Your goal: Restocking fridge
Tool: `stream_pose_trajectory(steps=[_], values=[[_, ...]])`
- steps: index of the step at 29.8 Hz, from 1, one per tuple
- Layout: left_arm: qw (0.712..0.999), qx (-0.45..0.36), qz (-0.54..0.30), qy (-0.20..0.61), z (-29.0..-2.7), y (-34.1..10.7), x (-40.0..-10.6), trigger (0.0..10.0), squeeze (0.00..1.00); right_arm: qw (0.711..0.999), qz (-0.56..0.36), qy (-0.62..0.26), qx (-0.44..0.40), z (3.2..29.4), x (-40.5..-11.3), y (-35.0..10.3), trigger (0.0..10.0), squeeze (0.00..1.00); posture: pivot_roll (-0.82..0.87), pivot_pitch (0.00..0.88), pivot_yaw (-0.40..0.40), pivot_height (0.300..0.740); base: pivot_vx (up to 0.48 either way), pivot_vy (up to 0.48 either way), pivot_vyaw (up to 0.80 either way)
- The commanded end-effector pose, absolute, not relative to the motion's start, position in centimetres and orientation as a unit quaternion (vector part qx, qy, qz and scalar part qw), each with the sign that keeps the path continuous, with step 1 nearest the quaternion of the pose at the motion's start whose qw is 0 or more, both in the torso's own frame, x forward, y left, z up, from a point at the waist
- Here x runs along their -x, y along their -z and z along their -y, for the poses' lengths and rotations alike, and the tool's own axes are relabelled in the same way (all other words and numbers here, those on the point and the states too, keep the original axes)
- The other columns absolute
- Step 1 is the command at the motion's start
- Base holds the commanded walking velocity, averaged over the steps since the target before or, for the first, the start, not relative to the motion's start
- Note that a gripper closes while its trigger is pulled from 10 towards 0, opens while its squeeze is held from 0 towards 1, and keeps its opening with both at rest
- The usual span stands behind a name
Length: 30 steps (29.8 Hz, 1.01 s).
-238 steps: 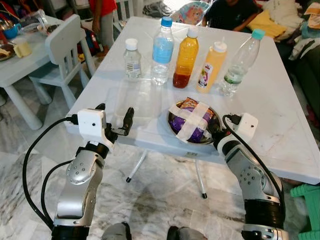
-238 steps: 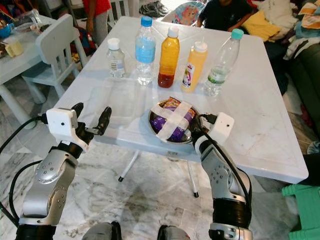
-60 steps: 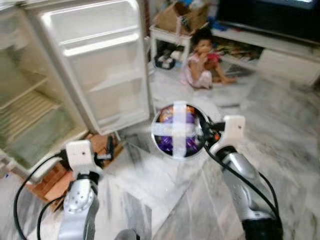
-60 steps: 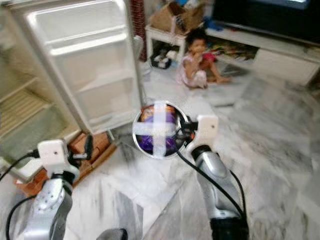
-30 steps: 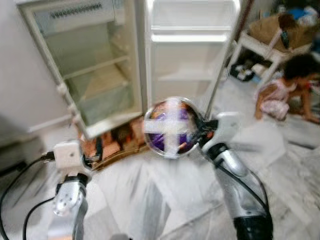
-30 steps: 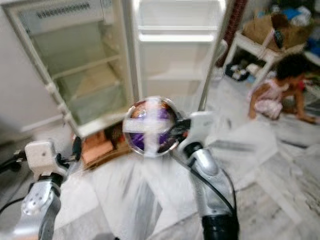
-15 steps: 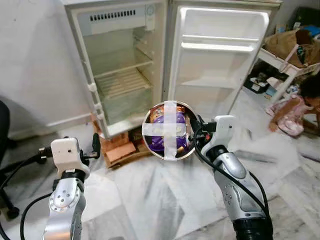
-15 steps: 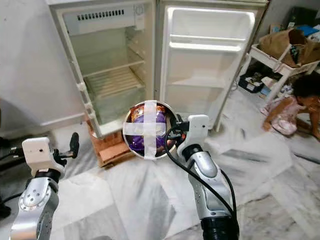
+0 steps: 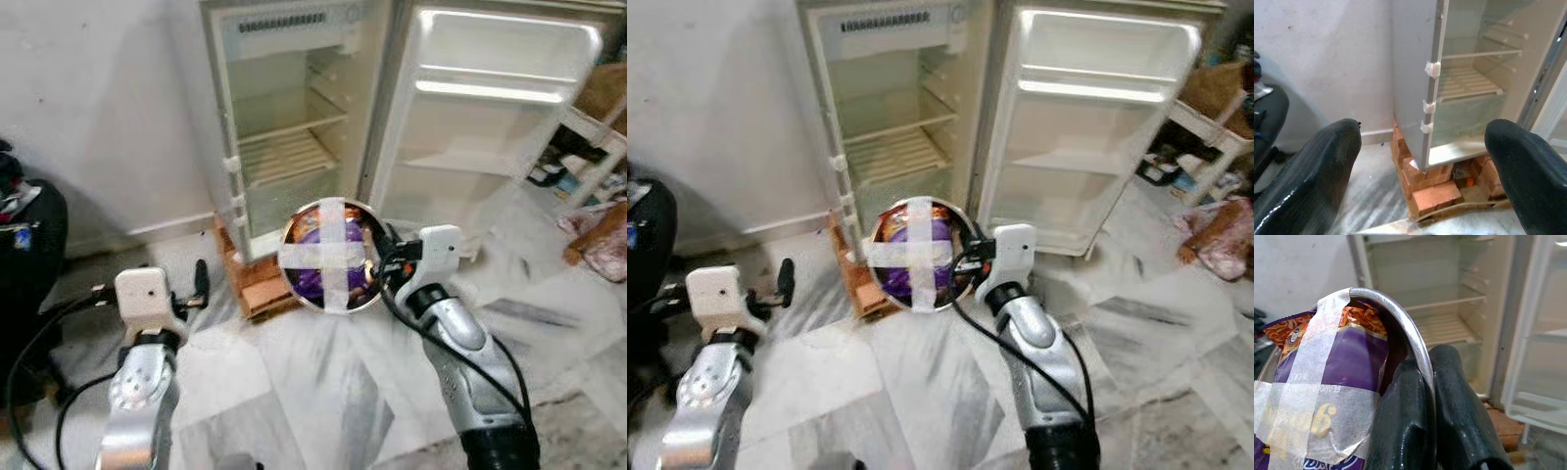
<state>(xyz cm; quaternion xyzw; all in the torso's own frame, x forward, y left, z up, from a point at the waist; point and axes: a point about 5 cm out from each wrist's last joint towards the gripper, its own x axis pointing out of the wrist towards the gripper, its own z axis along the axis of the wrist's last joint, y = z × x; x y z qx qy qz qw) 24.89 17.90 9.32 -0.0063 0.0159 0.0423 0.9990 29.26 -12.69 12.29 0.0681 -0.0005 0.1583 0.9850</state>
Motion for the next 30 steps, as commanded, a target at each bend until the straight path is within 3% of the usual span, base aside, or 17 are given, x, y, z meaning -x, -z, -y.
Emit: stream_pose_trajectory(steps=[1,24,30], values=[[0.999,0.000,-0.019,-0.041,-17.8,-9.2,-24.9,10.0,0.00,0.986,0.018,-0.151,-0.070,13.0,-29.4,-13.0,10.0,0.00,0.08,0.071,-0.033,0.740,0.412,0.000,0.50],[0.999,0.012,-0.023,-0.041,-17.4,-8.9,-25.1,10.0,0.00,0.977,0.009,-0.203,-0.058,11.8,-28.9,-12.6,10.0,0.00,0.07,0.060,-0.038,0.740,0.427,0.000,0.00],[0.999,0.016,-0.022,-0.043,-17.4,-8.8,-25.1,10.0,0.00,0.974,0.019,-0.219,-0.051,11.6,-28.8,-12.9,10.0,0.00,0.07,0.059,-0.040,0.740,0.403,0.259,0.80]])
